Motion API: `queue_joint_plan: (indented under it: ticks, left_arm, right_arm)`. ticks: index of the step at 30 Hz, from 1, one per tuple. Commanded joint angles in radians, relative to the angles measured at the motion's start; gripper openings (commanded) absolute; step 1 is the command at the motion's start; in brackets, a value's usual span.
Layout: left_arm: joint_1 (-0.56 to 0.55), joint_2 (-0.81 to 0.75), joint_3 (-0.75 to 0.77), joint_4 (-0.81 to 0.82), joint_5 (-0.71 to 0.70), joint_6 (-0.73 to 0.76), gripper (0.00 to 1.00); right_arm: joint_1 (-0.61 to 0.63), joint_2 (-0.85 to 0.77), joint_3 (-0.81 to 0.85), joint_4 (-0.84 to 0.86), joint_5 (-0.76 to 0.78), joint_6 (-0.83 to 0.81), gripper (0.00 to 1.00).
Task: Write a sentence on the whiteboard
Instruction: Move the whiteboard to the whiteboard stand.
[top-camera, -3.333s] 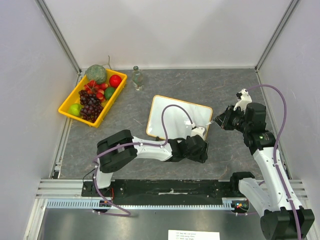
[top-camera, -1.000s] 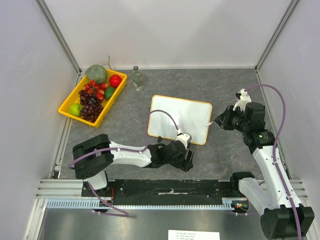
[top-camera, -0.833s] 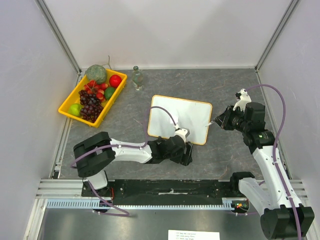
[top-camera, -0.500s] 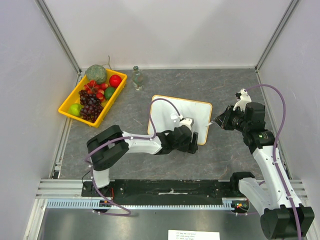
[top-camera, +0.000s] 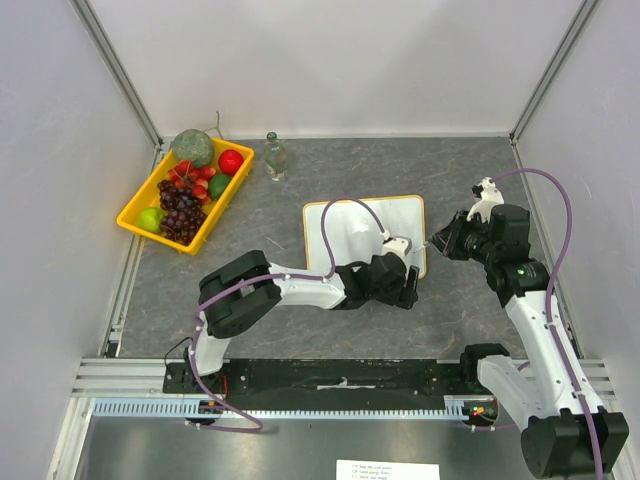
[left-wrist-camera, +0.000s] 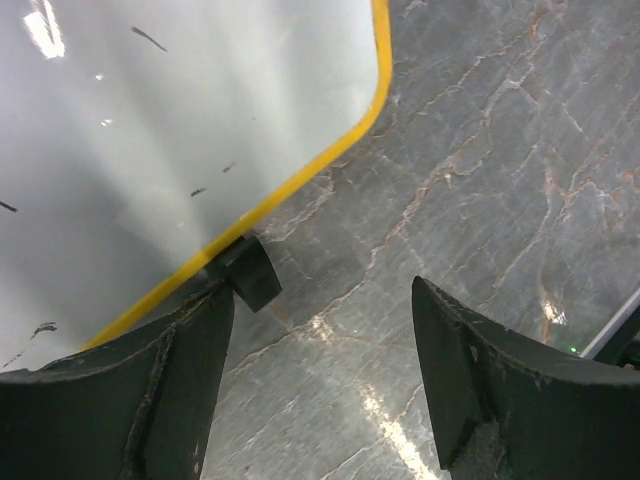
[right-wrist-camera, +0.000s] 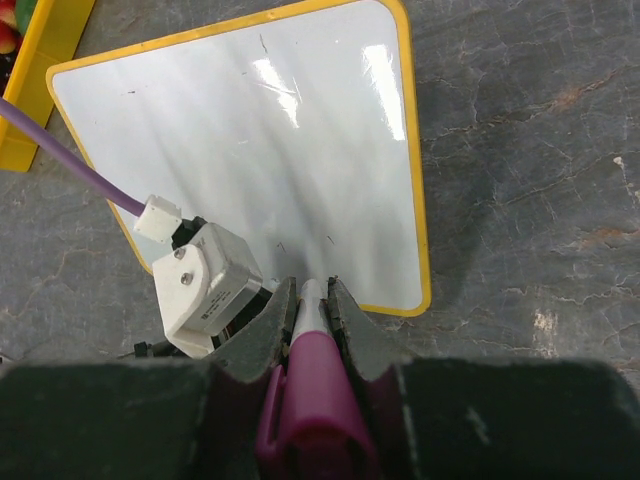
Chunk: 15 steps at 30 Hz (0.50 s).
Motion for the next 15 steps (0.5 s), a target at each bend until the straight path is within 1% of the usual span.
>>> queue_joint_plan:
  ticks: [1,6,10,15]
  left_arm:
    - [-0.028,0.083,-0.033,-0.142,0.063,-0.043,0.78]
    - [-0.048,-0.030,-0.115,-0.141,0.000,-0.039,0.79]
    - [-0.074,-0.188,-0.204,-0.148,-0.061,-0.037,0.79]
    - [-0.082,-0.386,-0.264,-0.240,-0.108,-0.031,0.80]
  right_arm:
    - [-0.005,-0.001,0.036,0.000,0.011,-0.014,0.00]
    - [-0.006,-0.004,0.033,0.002,0.004,-0.016,0.00]
    - [-0.006,-0.008,0.035,0.002,-0.019,-0.017,0.00]
    - [-0.006,-0.017,0.046,0.000,-0.068,-0.014,0.00]
